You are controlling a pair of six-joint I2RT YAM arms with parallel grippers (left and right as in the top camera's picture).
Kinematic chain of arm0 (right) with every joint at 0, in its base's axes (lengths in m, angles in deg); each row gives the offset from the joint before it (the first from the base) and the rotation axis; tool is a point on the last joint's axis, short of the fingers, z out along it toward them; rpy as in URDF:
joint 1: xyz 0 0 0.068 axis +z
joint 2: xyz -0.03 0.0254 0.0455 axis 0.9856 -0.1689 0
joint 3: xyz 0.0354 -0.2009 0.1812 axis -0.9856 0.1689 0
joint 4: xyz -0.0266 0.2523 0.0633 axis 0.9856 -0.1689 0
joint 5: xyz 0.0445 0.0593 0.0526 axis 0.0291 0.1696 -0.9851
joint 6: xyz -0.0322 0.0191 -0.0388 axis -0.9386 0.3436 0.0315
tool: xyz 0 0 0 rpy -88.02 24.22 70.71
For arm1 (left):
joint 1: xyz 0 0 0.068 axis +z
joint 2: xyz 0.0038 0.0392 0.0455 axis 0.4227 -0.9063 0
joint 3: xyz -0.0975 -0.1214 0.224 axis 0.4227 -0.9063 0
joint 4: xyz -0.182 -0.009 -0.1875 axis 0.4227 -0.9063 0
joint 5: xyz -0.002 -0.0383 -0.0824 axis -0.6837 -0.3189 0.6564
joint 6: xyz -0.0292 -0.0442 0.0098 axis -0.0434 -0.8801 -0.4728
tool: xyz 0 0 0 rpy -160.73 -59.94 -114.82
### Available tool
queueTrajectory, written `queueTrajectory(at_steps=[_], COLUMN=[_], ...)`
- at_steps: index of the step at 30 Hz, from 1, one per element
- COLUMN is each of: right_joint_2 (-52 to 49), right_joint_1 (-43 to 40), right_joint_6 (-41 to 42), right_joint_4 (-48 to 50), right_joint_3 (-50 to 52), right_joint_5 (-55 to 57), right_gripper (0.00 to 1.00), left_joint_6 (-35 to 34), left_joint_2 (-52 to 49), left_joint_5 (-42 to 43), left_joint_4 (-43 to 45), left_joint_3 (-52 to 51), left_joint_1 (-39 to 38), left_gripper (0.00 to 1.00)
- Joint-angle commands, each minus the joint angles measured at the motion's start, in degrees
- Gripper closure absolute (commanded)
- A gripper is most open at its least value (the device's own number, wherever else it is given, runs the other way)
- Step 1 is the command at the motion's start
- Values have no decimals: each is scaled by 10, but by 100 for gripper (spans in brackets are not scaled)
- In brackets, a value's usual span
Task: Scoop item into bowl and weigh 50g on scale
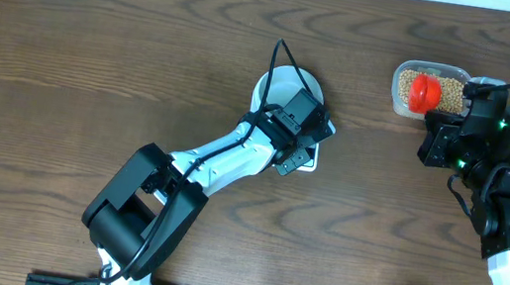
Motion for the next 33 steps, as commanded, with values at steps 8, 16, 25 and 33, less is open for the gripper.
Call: queueTrajectory(at_steps=[8,16,25,33], right_joint_2=[-2,-2,-2,-2], right_joint_1=[-1,-1,-1,-1], right_joint_6=[-6,-6,-6,-6], right_joint_4=[1,-3,-6,-6], right_joint_3=[-12,-12,-12,-12], right_joint_5=[5,5,5,5], right_gripper=[99,99,99,99], left_joint_6=[9,10,9,8], left_joint_2=[-14,-14,-14,-14], left_joint_5=[-17,-17,-17,-17], left_joint_4=[-1,-1,-1,-1], left_joint_3=[-5,-5,-5,-5], left_joint_1=[0,2,5,8], left_gripper=[93,92,92,93])
